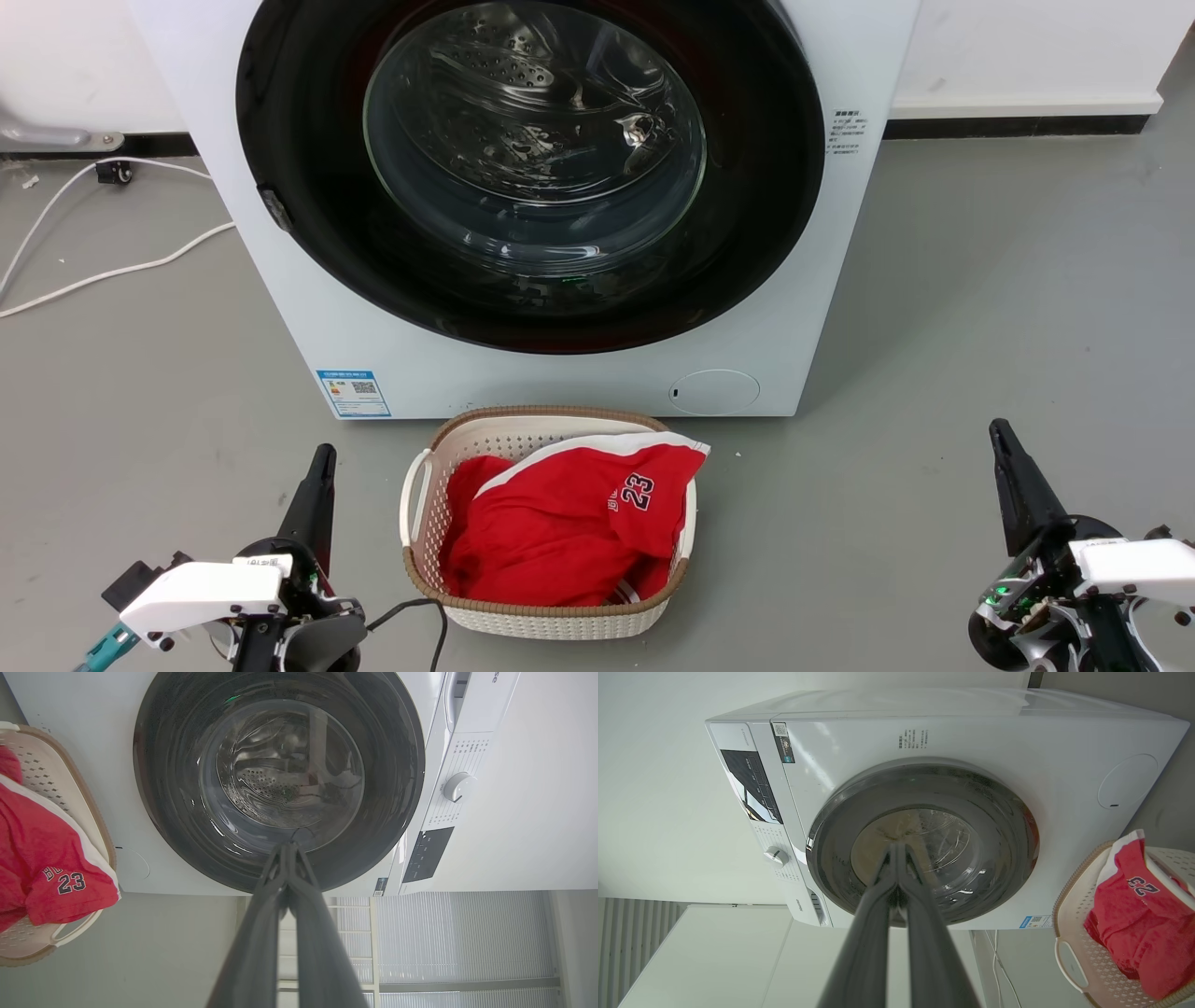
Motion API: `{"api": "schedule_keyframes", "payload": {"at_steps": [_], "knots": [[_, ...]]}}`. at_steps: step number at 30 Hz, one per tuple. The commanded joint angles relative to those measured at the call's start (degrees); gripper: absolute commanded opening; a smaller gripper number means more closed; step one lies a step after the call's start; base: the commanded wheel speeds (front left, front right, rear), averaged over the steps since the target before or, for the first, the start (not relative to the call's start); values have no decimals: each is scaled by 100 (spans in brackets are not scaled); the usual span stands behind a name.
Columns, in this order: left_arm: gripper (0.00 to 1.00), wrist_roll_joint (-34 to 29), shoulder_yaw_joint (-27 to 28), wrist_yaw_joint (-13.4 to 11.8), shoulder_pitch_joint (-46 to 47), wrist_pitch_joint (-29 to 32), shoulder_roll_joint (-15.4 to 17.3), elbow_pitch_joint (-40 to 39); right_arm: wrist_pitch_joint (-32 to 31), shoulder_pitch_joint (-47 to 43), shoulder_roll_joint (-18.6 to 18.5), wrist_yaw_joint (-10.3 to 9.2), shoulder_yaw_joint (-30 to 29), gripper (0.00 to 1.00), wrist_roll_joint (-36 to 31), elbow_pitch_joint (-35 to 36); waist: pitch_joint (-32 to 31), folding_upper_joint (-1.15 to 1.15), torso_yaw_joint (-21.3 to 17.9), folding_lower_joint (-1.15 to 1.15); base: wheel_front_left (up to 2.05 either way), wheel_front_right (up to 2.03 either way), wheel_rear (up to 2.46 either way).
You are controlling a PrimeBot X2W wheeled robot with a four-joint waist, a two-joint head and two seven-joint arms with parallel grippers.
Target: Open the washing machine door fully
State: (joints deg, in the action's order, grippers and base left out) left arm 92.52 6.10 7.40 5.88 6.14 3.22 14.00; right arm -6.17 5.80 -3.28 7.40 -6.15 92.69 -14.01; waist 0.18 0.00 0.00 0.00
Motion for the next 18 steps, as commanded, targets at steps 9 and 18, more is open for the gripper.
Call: {"api": "schedule_keyframes", "payload": {"at_steps": [9,18], "knots": [[0,-15,20,17,60,22,-8,6,-23,74,23,17,-14,0,-49,-7,0,0,0,0,0,0,0],[100,-33,-171,-1,-68,-140,-22,13,111,-126,15,0,36,100,-49,62,3,0,0,0,0,0,0]]}}
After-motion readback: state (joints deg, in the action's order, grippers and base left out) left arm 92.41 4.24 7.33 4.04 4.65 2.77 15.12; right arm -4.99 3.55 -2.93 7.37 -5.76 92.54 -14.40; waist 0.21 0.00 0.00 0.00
